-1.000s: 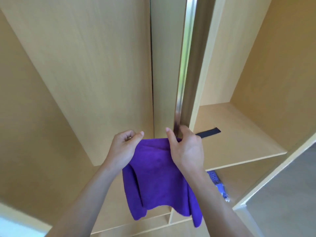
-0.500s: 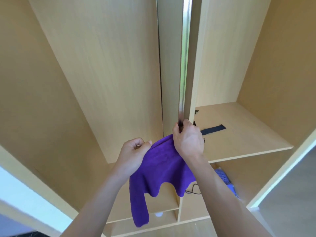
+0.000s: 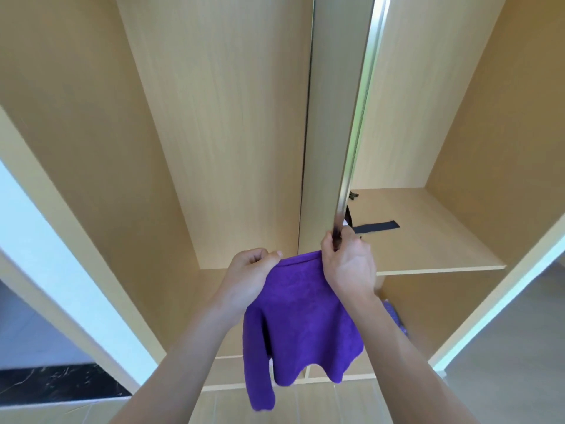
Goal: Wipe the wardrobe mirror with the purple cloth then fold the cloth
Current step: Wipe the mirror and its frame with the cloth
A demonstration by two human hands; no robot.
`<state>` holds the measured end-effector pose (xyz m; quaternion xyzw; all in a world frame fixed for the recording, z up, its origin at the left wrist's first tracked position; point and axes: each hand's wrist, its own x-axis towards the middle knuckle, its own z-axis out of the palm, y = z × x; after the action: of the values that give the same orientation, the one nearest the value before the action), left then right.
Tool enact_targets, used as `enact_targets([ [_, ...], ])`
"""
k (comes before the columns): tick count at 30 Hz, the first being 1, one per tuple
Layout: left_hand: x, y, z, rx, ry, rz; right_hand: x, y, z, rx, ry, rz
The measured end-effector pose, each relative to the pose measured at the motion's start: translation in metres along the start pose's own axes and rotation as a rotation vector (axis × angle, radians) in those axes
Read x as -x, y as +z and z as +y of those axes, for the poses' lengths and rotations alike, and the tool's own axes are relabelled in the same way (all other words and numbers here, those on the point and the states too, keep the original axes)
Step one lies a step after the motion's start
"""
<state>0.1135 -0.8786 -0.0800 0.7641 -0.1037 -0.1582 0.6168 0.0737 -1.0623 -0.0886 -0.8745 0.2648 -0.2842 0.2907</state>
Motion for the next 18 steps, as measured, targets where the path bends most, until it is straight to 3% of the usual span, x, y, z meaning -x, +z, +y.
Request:
enact_targets([
  [9,0.025,0.029,0.013,0.048,-0.050,0.012,0.027,-0.033,0.034,0.005,-0.050,0.001],
  [18,0.044,0.093,0.025,0.007,0.014,0.014,-0.015,-0.068,0.078,-0.109,0.042,-0.070],
])
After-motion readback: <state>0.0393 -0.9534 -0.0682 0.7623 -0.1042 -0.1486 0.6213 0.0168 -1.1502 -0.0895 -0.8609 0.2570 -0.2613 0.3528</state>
